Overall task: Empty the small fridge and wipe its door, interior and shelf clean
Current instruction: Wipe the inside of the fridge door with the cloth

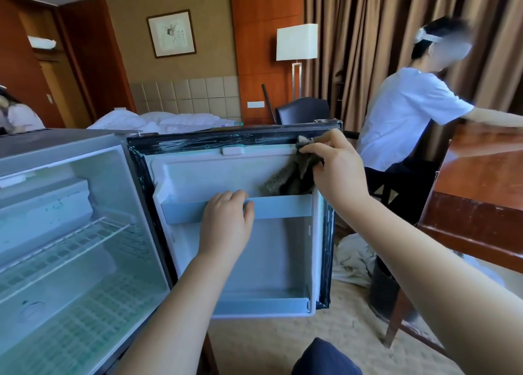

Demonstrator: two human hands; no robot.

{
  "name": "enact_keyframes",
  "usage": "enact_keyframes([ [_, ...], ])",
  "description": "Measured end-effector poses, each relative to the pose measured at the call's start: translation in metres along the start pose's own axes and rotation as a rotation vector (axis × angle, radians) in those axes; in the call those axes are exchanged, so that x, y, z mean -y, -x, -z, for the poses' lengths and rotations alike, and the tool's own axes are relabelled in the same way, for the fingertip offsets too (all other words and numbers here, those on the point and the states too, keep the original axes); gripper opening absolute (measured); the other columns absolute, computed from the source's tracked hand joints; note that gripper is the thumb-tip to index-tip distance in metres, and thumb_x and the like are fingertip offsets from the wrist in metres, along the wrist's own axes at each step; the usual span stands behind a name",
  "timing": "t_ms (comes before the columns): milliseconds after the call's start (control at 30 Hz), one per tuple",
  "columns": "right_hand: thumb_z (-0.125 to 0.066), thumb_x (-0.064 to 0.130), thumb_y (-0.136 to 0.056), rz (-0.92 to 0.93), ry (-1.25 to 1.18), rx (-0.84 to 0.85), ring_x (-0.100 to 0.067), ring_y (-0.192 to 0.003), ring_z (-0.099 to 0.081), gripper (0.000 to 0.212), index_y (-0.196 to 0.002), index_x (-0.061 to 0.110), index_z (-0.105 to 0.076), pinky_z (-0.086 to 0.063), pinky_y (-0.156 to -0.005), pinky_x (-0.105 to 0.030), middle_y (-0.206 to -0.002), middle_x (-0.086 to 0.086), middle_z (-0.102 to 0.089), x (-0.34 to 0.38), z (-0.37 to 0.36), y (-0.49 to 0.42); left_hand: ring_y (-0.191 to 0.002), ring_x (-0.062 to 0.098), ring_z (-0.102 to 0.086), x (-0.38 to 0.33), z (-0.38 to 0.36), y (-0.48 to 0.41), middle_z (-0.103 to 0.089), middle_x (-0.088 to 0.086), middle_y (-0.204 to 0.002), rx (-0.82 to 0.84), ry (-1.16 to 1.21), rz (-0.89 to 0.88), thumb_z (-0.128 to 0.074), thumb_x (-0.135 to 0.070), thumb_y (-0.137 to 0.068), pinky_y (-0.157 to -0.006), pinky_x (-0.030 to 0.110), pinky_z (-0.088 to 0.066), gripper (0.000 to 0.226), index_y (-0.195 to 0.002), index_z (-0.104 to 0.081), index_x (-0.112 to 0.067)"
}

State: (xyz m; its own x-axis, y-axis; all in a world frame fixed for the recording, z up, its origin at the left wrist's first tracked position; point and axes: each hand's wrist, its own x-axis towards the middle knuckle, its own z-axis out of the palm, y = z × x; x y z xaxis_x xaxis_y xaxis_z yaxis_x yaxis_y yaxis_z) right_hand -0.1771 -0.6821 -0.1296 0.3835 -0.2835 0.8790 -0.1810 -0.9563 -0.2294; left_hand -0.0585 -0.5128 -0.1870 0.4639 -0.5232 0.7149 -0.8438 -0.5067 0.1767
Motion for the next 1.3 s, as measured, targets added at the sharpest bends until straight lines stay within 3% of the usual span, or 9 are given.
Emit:
enact_keyframes([
  [200, -0.053, -0.007, -0.078, -0.130, -0.031, 0.176, -0.026, -0.095, -0.060, 0.043, -0.110, 0.015, -0.072, -0.048, -0.079, -0.030, -0.109, -0.003, -0.059, -0.003, 0.013, 0.009, -0.100, 0.032, -0.057, -0.046, 0.006, -0.019, -0.066, 0.011, -0.104, 0.200, -0.277, -0.006, -0.040, -0.031, -0.101, -0.077, 0.034, -0.032, 0.025, -0.096, -0.055, -0.012],
  [300, -0.058, 0.015, -0.088, -0.146, -0.088, 0.305, -0.023, -0.115, -0.053, 0.040, -0.127, 0.013, -0.060, -0.041, -0.096, -0.027, -0.133, -0.003, -0.047, 0.003, 0.020, 0.010, -0.091, 0.036, -0.058, -0.059, -0.010, -0.018, -0.067, 0.014, -0.094, 0.145, -0.057, -0.072, -0.045, -0.025, -0.099, -0.069, 0.036, -0.029, 0.026, -0.089, -0.061, -0.007],
  [400, -0.064, 0.038, -0.087, -0.091, 0.042, 0.411, -0.025, -0.123, -0.042, 0.054, -0.134, 0.012, -0.052, -0.034, -0.104, -0.034, -0.142, -0.004, -0.035, 0.007, 0.016, 0.018, -0.069, 0.037, -0.059, -0.054, -0.021, -0.014, -0.066, 0.013, -0.073, 0.119, 0.055, -0.065, -0.046, -0.017, -0.092, -0.063, 0.037, -0.040, 0.027, -0.073, -0.062, -0.006],
  [533, -0.072, 0.014, -0.081, 0.043, 0.088, 0.312, -0.033, -0.102, -0.057, 0.032, -0.113, 0.012, -0.067, -0.047, -0.088, -0.039, -0.115, -0.005, -0.054, -0.001, 0.011, 0.027, -0.074, 0.035, -0.054, -0.047, -0.016, -0.012, -0.063, 0.014, -0.075, 0.089, 0.104, -0.071, -0.055, -0.008, -0.091, -0.059, 0.035, -0.023, 0.024, -0.069, -0.045, -0.014],
  [600, -0.074, 0.007, -0.077, 0.050, -0.005, 0.235, -0.031, -0.097, -0.060, 0.029, -0.106, 0.010, -0.070, -0.051, -0.082, -0.037, -0.107, -0.006, -0.059, -0.005, 0.014, 0.033, -0.076, 0.034, -0.054, -0.044, -0.017, -0.010, -0.062, 0.013, -0.076, 0.065, 0.121, -0.097, -0.055, -0.008, -0.091, -0.061, 0.036, -0.025, 0.024, -0.070, -0.047, -0.014],
  [800, -0.070, 0.001, -0.077, 0.003, -0.003, 0.218, -0.015, -0.092, -0.063, 0.023, -0.097, 0.014, -0.073, -0.045, -0.073, -0.025, -0.106, -0.002, -0.062, -0.011, 0.043, 0.039, -0.070, 0.034, -0.054, -0.040, -0.023, -0.014, -0.060, 0.015, -0.071, 0.034, 0.166, -0.142, -0.056, -0.001, -0.088, -0.062, 0.033, -0.022, 0.021, -0.069, -0.051, -0.008],
  [933, -0.059, -0.001, -0.078, -0.181, 0.021, 0.050, -0.024, -0.097, -0.058, 0.043, -0.115, 0.020, -0.061, -0.046, -0.076, -0.032, -0.112, -0.006, -0.058, -0.016, 0.061, 0.010, -0.086, 0.036, -0.060, -0.040, -0.026, -0.014, -0.070, 0.017, -0.093, 0.087, 0.170, -0.121, -0.036, -0.019, -0.091, -0.075, 0.039, -0.046, 0.037, -0.095, -0.068, 0.000],
  [1100, -0.054, 0.000, -0.075, -0.205, 0.145, -0.096, -0.030, -0.084, -0.052, 0.039, -0.112, 0.012, -0.048, -0.040, -0.061, -0.039, -0.114, -0.008, -0.050, 0.004, 0.066, -0.026, -0.104, 0.035, -0.059, -0.037, -0.023, -0.012, -0.069, 0.014, -0.114, 0.079, 0.198, -0.123, -0.046, -0.013, -0.097, -0.089, 0.038, -0.045, 0.031, -0.119, -0.065, -0.002],
  [1300, -0.054, -0.002, -0.076, -0.143, 0.127, -0.012, -0.028, -0.092, -0.056, 0.032, -0.102, 0.012, -0.067, -0.040, -0.066, -0.029, -0.114, -0.007, -0.053, -0.009, 0.046, -0.013, -0.107, 0.035, -0.057, -0.040, -0.021, -0.009, -0.069, 0.011, -0.114, 0.050, 0.233, -0.101, -0.051, -0.013, -0.096, -0.091, 0.037, -0.043, 0.029, -0.121, -0.065, -0.005],
])
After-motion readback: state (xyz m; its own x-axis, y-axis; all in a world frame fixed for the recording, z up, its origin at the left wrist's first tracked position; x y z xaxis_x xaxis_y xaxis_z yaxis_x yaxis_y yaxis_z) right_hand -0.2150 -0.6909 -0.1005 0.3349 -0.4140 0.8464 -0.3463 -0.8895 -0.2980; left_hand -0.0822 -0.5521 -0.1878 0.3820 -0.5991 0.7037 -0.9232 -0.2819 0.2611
